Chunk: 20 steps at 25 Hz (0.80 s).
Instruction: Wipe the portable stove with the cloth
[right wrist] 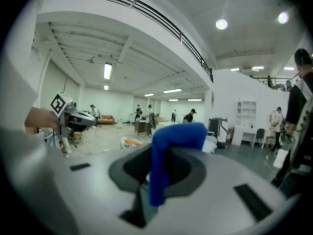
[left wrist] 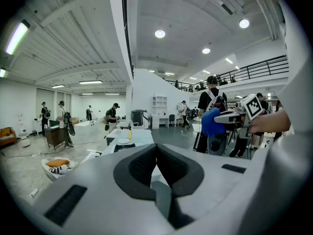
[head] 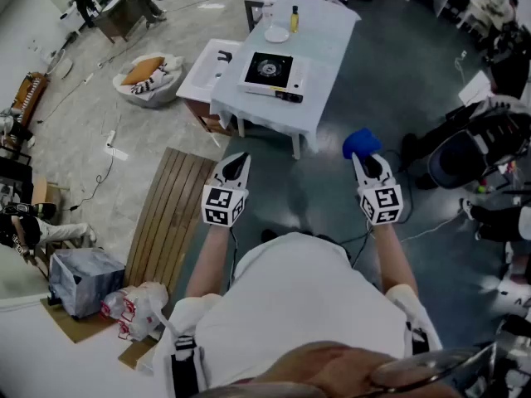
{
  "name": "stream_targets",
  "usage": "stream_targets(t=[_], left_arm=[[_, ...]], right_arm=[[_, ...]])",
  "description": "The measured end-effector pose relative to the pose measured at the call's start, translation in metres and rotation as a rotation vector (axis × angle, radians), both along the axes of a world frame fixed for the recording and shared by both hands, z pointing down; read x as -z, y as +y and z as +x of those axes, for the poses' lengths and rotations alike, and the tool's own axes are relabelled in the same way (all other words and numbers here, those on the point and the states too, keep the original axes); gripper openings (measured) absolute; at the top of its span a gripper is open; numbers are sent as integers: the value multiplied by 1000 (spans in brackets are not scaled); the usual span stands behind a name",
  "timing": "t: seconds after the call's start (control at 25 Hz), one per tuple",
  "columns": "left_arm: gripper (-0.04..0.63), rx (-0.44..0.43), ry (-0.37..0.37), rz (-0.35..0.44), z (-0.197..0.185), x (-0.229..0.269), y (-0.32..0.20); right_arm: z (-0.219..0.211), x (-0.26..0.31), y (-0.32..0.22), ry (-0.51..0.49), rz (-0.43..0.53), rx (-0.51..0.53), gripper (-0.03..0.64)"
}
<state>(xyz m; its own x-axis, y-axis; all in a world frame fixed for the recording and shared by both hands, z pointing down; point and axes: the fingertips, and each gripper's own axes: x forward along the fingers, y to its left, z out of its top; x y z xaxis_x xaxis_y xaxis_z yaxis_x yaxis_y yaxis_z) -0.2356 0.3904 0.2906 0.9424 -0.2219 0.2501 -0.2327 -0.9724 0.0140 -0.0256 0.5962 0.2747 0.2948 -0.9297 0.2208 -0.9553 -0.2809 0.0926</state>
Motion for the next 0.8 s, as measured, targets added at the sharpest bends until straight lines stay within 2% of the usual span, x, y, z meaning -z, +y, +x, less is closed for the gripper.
stream_targets(t=[0.8], left_arm=[[32, -34, 4, -22, -5, -5, -21]], right_arm=[[-8, 5, -17, -12, -6, -51, 81]])
